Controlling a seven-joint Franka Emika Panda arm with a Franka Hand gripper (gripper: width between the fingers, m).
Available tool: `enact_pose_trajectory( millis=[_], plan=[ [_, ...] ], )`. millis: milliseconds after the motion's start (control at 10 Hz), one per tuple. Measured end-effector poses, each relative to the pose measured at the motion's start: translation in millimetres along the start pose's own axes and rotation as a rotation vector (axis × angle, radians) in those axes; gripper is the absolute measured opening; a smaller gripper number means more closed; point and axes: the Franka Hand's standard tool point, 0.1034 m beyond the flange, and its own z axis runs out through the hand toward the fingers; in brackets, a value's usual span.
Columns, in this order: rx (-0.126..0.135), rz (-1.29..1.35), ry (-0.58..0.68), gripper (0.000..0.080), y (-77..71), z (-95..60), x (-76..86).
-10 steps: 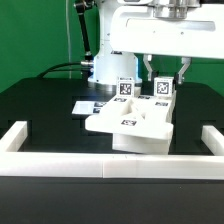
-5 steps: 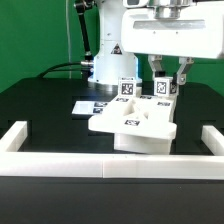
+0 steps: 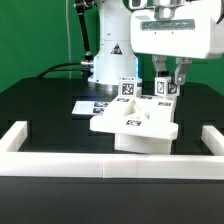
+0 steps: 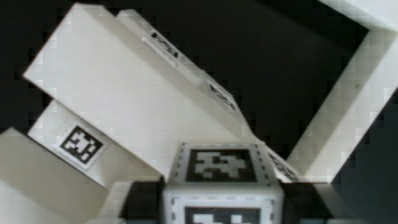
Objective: Assemble chair
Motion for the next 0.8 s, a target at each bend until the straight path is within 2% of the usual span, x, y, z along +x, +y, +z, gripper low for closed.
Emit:
enact_pose_trajectory(
  millis=[300, 600, 800],
  plan=[
    [0.004, 0.104, -0.006, 0.0287, -0.6, 0.0, -1.3],
    [0.017, 0.32, -0.027, 0.0287, -1.8, 0.2, -2.8],
    [0.043, 0.441, -0.034, 0.0287, -4.9, 0.1, -4.0]
  ],
)
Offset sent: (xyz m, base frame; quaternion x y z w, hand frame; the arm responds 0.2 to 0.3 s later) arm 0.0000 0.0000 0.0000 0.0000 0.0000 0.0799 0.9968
